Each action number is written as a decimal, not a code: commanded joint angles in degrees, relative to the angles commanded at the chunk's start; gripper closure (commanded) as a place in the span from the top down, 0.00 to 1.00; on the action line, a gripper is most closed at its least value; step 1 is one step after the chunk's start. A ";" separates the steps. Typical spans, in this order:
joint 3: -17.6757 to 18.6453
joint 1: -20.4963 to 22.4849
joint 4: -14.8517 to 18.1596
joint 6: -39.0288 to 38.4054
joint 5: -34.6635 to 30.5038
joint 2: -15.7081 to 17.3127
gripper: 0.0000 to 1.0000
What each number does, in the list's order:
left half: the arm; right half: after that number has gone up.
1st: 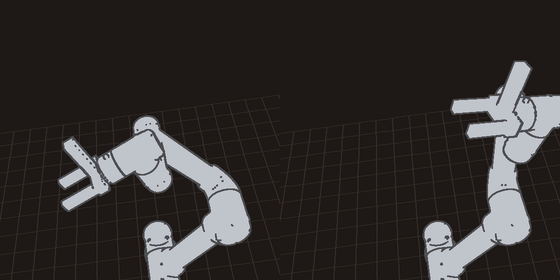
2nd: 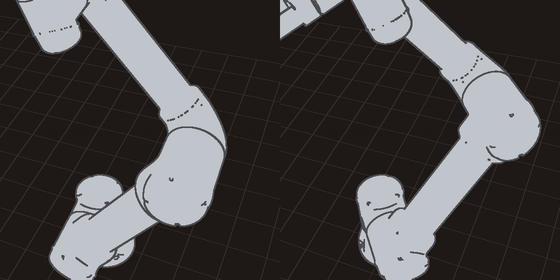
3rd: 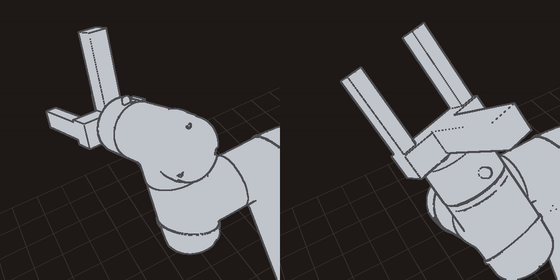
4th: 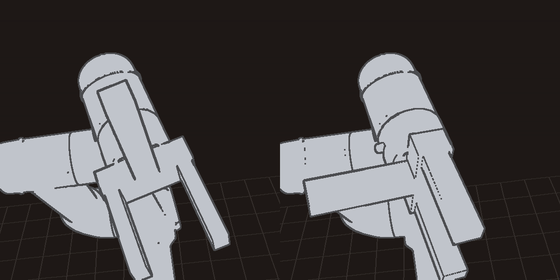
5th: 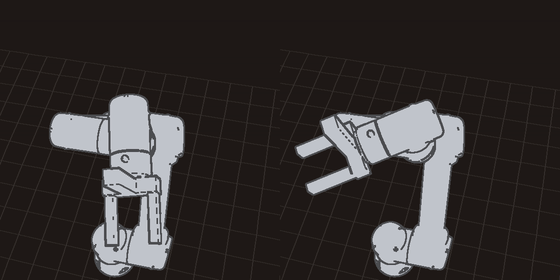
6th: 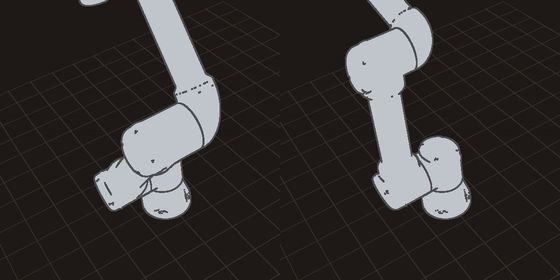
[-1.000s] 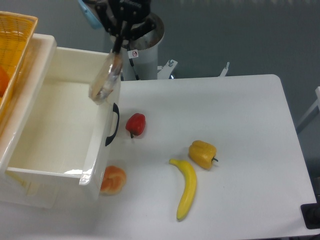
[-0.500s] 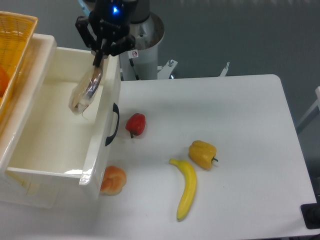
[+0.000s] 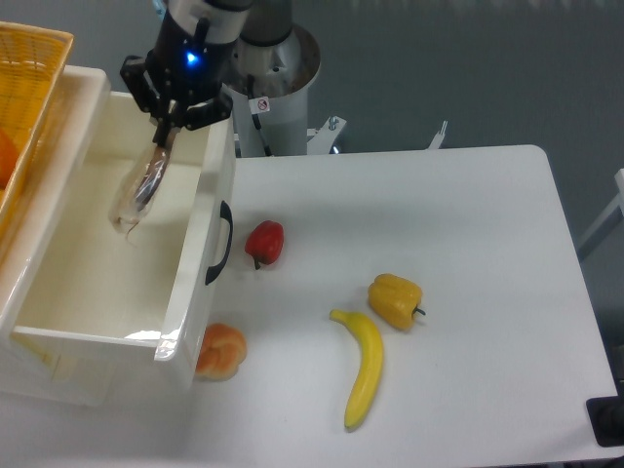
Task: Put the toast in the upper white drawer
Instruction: 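Lower the bagged toast into the open white drawer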
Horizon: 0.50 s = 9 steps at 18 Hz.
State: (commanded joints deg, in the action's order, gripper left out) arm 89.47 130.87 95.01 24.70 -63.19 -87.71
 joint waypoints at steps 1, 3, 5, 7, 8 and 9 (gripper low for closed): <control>0.09 -0.26 0.00 0.00 -0.09 -0.09 0.00; 0.26 -0.62 0.00 0.00 -0.09 -0.09 0.00; 0.61 -0.71 -0.09 0.09 -0.09 -0.09 0.02; 0.62 -0.71 -0.09 0.09 -1.14 -0.27 0.10; 0.62 -0.71 -0.17 0.17 -1.66 -0.44 0.25; 0.62 -0.71 -0.26 0.44 -1.84 -0.44 0.32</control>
State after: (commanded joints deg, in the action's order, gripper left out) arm 90.09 130.17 94.75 25.13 -65.04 -88.15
